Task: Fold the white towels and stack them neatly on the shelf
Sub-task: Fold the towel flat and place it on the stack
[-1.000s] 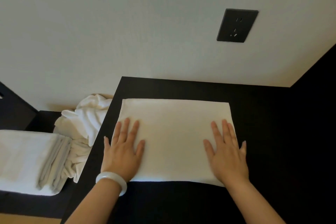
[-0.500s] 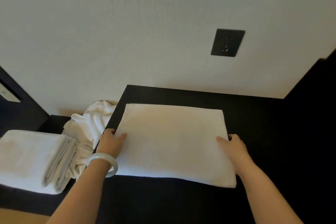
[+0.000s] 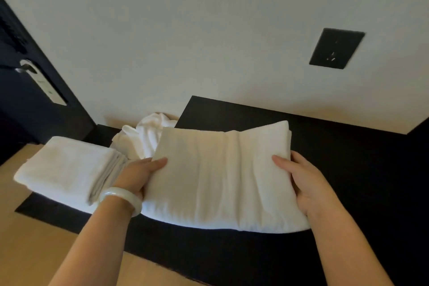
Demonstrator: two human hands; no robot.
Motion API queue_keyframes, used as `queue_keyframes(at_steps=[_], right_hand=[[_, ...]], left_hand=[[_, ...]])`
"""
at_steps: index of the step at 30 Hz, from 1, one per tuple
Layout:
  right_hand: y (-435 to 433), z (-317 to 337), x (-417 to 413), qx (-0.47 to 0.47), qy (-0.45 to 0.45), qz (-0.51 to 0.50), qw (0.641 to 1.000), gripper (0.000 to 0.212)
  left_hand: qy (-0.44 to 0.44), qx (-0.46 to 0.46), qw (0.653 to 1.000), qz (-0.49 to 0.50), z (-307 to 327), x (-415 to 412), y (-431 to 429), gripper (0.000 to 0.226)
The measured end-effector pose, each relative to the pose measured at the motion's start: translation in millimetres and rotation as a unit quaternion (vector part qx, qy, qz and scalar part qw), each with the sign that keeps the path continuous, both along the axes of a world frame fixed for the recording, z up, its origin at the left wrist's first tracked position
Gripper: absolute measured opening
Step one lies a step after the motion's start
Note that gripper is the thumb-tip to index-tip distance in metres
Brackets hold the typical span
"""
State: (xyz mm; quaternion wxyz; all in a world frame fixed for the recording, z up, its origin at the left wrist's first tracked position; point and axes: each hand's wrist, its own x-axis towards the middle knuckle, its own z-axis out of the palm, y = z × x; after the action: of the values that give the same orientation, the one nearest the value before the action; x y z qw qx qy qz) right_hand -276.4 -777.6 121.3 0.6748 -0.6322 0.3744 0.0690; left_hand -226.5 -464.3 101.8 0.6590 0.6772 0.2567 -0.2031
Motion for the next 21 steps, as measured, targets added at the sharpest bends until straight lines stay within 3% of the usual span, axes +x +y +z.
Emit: queue_keyframes(at_steps=[12,21], right_hand=[[215,20,27,-0.020,-0.067,0.052,0.996,0.051],[335,-3,75,0.035,-0.072,0.089,0.993,0.043]], left_hand=[[-0.055,-0.017,0.996,0.070,12,-9,200,0.017],[-0.036,-0.032,0.991,0.123,-2,28,329,0.014]])
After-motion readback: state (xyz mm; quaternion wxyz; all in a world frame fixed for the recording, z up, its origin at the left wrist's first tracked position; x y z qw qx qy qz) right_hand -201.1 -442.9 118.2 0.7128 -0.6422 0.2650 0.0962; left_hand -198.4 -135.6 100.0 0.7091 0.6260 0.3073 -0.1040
